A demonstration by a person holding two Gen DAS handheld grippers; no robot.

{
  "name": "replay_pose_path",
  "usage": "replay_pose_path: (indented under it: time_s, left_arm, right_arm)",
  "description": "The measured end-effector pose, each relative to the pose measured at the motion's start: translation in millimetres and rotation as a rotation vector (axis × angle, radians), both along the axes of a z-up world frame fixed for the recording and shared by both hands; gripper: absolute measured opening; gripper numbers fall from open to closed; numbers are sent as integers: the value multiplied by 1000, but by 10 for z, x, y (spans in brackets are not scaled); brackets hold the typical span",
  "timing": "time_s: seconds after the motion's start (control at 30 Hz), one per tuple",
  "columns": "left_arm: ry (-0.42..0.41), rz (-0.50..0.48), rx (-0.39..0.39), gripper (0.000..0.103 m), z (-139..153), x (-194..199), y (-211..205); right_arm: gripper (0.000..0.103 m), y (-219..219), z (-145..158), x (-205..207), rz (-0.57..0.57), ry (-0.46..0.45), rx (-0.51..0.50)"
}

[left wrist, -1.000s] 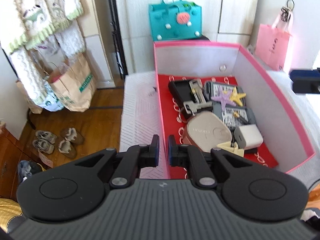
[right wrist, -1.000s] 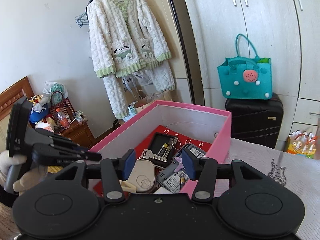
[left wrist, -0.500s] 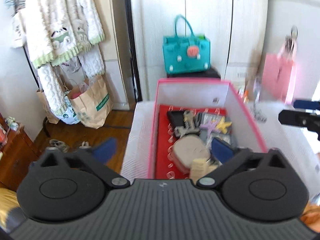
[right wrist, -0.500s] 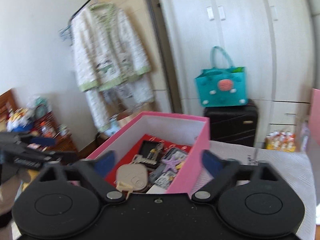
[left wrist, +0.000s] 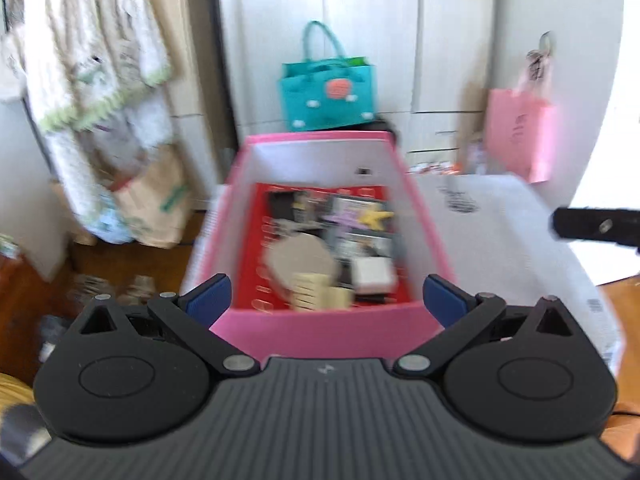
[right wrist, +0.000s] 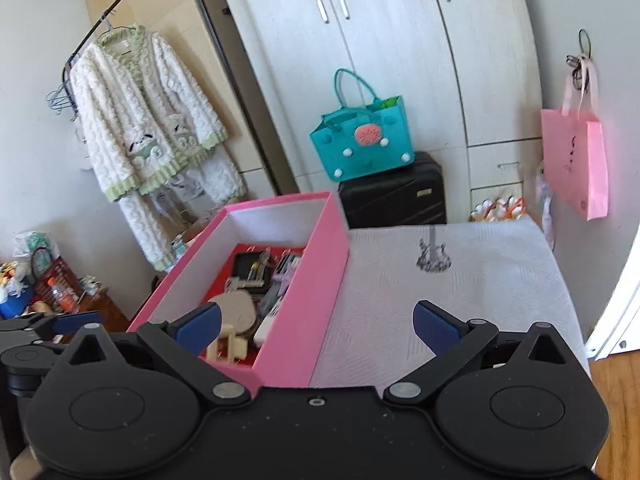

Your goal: Organize rigid objects

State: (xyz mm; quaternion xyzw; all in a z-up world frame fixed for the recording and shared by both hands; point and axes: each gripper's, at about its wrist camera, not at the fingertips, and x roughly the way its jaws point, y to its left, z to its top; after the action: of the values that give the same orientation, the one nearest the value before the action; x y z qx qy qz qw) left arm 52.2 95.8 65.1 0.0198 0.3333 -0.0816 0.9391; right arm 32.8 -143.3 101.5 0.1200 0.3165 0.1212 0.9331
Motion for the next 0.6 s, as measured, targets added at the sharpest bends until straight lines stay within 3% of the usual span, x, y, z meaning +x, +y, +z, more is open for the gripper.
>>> replay_pose_path:
  time_s: [0.1,0.2,0.37,0.6]
  left_arm:
    - [13,29,-22,103,-77,-80,-97]
    - [25,59,-32,103,-145,-115,-169]
    - [27,74,27,103,-171,-147,-310]
    - [49,48,44,103,-221,-116,-397]
  right_arm:
    - [103,-32,-50,-156,-26,12,2]
    - [103,6,-85,-291,-14,-4,-88]
    - [103,-39,-55,-426,-34,-21,-118]
    - [103,-70,-115,-450,-109,-2,-161]
